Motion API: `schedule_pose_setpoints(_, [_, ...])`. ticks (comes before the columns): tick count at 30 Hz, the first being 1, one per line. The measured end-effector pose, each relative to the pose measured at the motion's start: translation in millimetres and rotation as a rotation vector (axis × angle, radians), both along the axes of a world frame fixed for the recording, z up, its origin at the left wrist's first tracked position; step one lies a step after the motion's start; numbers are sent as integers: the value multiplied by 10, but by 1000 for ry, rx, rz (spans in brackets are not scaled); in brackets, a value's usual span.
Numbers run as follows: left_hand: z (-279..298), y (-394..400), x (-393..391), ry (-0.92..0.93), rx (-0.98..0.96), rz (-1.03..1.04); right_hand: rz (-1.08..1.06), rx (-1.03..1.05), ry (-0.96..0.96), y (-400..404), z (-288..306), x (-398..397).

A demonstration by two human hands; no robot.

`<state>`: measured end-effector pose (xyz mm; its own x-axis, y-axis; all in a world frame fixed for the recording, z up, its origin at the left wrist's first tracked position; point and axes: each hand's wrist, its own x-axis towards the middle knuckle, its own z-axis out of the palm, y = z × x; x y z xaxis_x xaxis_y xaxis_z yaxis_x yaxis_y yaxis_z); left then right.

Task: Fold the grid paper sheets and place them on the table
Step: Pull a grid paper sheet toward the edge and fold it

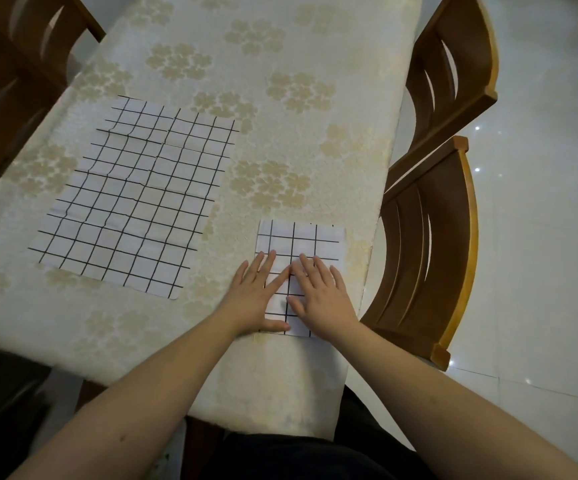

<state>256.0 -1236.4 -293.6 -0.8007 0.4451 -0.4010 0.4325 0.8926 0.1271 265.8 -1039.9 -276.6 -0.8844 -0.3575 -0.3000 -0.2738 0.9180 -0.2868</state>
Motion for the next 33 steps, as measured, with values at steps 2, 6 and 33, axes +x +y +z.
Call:
schedule_pose_setpoints(2, [0, 5, -29, -5, -7, 8, 31, -2, -10, -22, -87, -37])
schedule_pose_setpoints(6, [0, 7, -61, -5, -22, 6, 40, 15, 26, 94, -261, -117])
schedule_pose_setpoints(33, [88, -57, -619, -62, -75, 234, 245, 72, -54, 722, -217, -1044])
